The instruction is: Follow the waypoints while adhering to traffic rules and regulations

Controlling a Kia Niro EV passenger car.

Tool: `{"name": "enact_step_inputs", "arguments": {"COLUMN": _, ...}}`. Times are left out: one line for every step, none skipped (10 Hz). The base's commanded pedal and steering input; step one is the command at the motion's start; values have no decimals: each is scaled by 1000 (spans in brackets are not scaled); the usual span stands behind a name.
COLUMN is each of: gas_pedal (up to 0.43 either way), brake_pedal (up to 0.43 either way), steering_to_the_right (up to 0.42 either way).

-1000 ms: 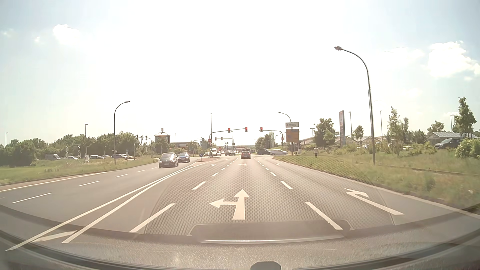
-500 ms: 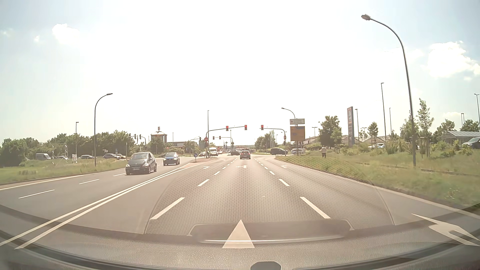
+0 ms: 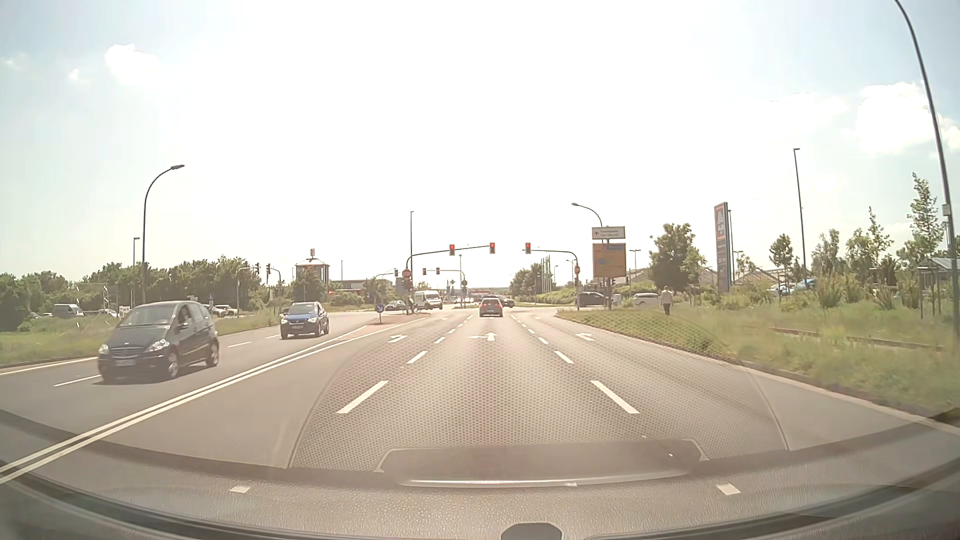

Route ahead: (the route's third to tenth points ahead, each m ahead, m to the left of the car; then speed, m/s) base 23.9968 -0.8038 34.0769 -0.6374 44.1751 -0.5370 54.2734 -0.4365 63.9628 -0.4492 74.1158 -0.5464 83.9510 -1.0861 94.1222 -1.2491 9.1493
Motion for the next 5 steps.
{"name": "enact_step_inputs", "arguments": {"gas_pedal": 0, "brake_pedal": 0, "steering_to_the_right": -6}}
{"name": "enact_step_inputs", "arguments": {"gas_pedal": 0, "brake_pedal": 0, "steering_to_the_right": -5}}
{"name": "enact_step_inputs", "arguments": {"gas_pedal": 0, "brake_pedal": 0, "steering_to_the_right": -4}}
{"name": "enact_step_inputs", "arguments": {"gas_pedal": 0, "brake_pedal": 0, "steering_to_the_right": -3}}
{"name": "enact_step_inputs", "arguments": {"gas_pedal": 0, "brake_pedal": 0, "steering_to_the_right": -1}}
